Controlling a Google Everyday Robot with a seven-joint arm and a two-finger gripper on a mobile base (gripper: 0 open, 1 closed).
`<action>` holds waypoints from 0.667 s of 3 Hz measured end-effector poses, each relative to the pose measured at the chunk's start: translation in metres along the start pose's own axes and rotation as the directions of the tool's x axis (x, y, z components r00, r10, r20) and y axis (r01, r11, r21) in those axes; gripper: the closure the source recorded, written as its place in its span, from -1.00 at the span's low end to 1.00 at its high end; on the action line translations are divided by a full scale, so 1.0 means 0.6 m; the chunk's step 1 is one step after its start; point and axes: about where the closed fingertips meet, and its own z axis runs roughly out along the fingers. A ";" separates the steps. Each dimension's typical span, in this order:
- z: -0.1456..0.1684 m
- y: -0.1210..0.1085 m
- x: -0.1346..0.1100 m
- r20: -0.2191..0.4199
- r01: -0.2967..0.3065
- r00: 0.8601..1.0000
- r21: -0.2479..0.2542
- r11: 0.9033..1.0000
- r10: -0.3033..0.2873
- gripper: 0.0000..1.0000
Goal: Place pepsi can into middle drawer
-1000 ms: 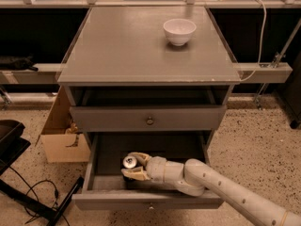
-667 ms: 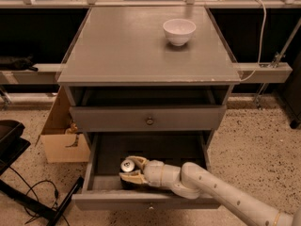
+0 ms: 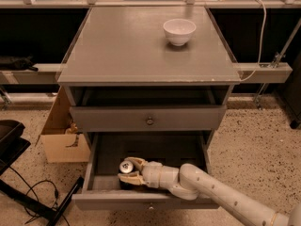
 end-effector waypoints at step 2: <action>0.000 0.000 0.000 0.000 0.000 1.000 0.000 1.000 0.000 -0.46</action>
Offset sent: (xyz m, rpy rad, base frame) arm 0.0000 0.0000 0.0000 0.0000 0.0000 0.0000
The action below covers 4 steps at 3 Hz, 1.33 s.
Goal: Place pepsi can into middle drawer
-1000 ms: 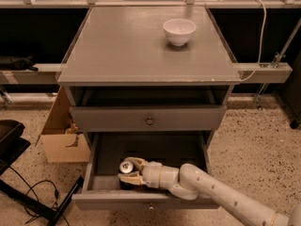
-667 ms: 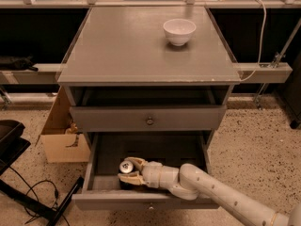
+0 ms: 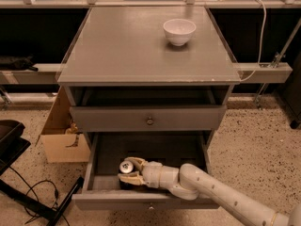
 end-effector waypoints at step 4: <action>0.001 0.005 -0.018 0.015 -0.005 1.000 -0.013 1.000 0.005 -1.00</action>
Offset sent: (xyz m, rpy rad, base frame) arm 0.0000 0.0000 0.0000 0.0000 0.0000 0.0000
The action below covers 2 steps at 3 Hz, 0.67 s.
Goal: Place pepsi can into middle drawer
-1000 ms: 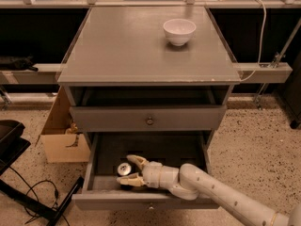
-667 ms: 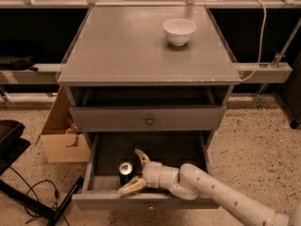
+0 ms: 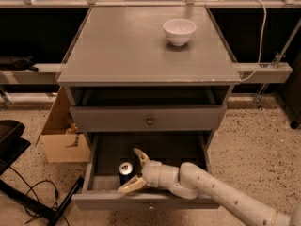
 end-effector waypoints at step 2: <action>-0.063 0.036 -0.123 -0.017 0.000 1.000 -0.087 0.996 -0.002 -1.00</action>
Offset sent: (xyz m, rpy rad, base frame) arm -0.0349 -0.0576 0.1397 -0.0271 0.0019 0.1577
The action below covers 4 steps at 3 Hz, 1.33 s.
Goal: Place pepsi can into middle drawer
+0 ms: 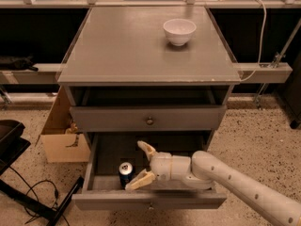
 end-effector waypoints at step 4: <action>-0.162 0.142 -0.247 -0.368 0.005 0.926 -0.224 0.975 -0.089 -1.00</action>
Offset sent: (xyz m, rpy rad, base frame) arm -0.0696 -0.0711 0.1330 -0.1788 0.0135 0.2017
